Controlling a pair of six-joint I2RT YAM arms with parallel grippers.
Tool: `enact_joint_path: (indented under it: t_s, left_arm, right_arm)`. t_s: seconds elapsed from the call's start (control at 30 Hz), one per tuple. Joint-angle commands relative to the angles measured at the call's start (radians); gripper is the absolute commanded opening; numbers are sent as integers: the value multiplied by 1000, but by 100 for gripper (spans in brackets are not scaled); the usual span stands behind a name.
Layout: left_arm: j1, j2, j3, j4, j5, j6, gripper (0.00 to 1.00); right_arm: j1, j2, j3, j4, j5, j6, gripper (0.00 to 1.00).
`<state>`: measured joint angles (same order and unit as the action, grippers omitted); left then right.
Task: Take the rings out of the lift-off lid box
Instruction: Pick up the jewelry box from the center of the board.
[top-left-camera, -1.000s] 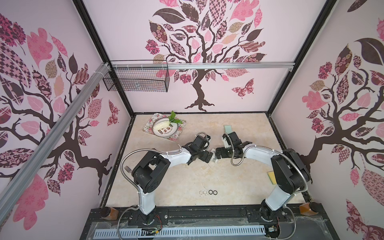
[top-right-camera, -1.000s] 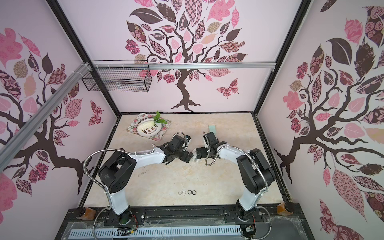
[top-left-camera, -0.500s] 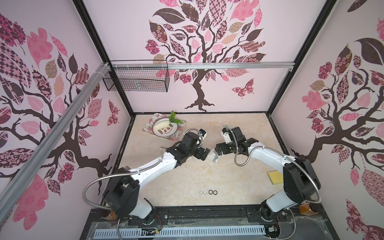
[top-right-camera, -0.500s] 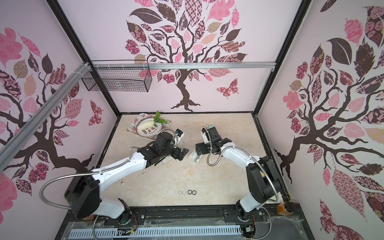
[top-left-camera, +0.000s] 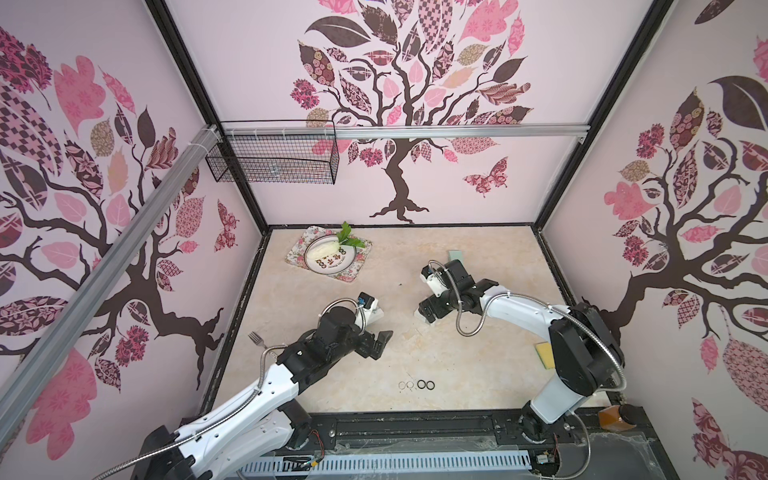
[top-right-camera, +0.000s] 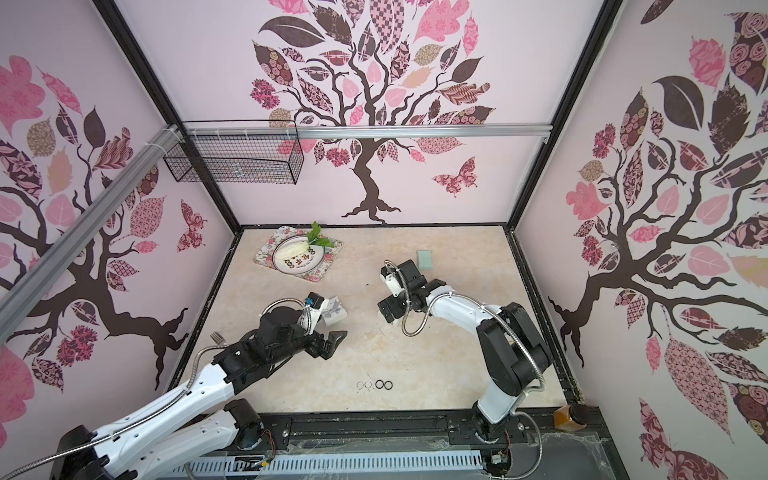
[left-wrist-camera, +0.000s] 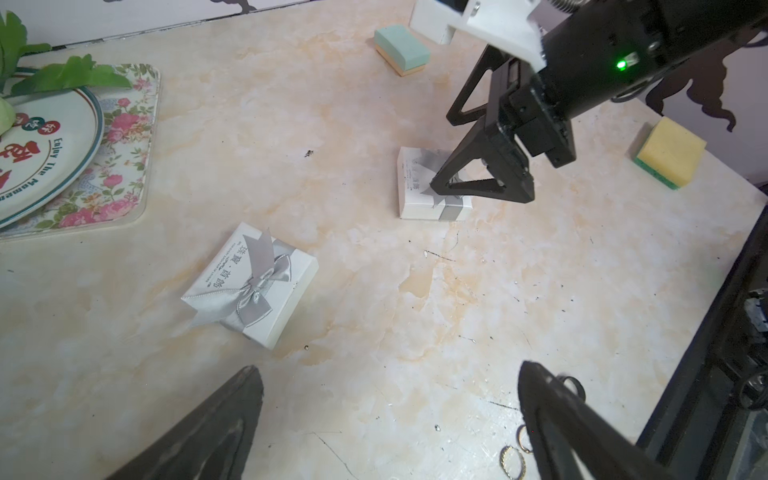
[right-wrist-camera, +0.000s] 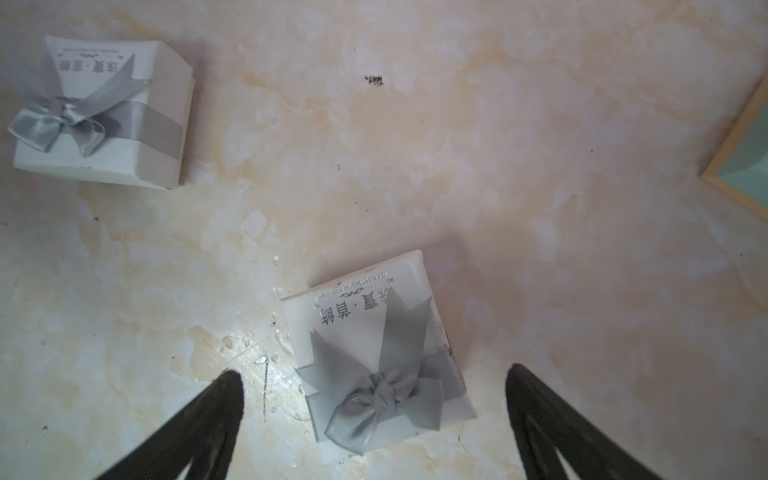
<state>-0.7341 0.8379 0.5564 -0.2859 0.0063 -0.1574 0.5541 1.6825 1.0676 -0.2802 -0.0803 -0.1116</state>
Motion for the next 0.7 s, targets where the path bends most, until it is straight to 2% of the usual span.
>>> enact_joint_path:
  t_s: [0.0,0.4,0.67]
  left_arm:
    - [-6,-60,-62,28,-6,-17,98]
    - [-7,-96,-144,105,17,-7,98]
    - [-7,-99,-165,126,18,4,98]
  right_arm:
    - [1,55,44,-12,34,-63,100]
    - [6,125,47,-20,-13,-80,100]
    - [17,158,43,-5,35,-11,98]
